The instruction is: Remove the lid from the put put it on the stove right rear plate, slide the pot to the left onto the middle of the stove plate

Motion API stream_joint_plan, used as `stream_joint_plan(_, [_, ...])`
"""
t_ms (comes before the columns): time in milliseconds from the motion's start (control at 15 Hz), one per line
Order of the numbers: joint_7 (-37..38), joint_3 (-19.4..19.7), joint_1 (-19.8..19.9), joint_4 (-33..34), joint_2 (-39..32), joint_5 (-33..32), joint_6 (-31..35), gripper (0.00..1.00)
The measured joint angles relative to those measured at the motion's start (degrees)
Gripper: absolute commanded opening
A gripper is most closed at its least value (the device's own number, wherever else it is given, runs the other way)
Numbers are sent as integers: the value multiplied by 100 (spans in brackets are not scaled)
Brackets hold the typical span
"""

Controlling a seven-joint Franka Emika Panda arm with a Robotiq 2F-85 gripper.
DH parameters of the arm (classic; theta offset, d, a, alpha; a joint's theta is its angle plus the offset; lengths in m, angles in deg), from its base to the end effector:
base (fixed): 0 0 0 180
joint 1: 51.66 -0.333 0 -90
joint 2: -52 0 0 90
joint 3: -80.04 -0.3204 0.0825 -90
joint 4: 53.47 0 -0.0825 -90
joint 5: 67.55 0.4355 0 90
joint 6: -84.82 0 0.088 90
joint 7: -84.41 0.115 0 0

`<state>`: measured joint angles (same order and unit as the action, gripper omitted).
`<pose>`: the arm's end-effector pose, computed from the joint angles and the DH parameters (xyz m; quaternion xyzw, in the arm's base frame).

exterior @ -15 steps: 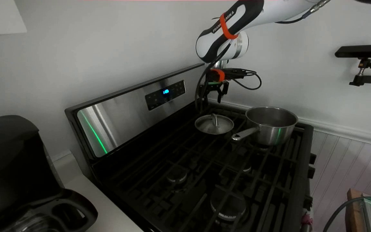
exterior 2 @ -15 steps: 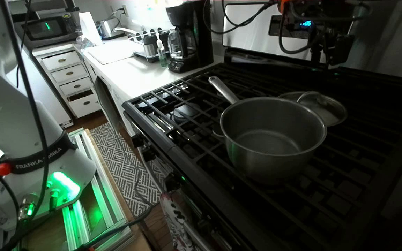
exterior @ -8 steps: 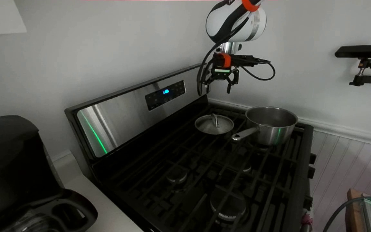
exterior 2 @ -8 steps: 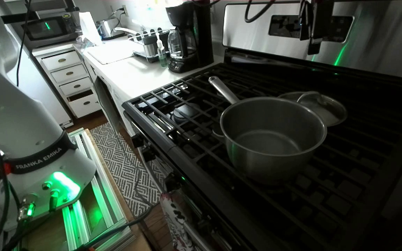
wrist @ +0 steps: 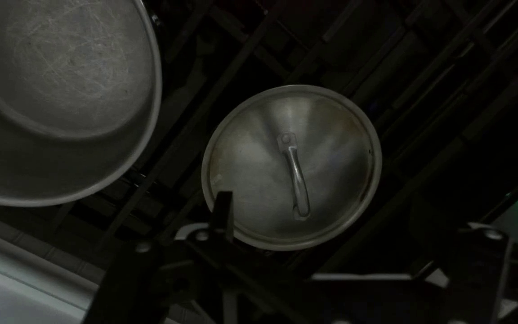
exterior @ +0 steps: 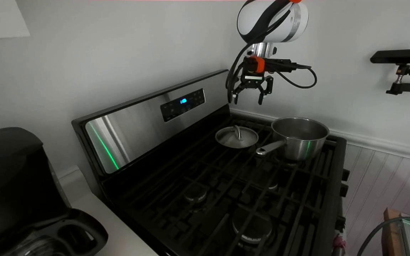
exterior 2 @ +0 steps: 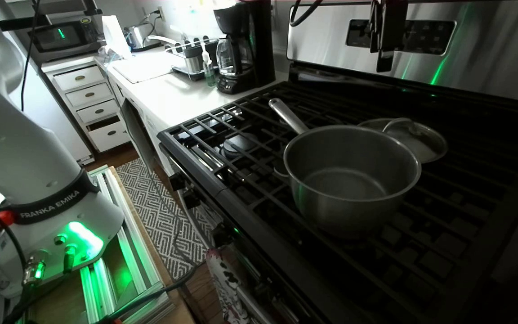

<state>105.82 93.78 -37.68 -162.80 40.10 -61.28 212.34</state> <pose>0.5903 -0.2996 0.3734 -0.8963 0.4392 -0.0594 0.0177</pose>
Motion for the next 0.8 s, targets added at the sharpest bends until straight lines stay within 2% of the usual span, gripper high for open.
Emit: stream_joint_plan(800, [-1068, 241, 175, -436, 166, -205, -301, 100])
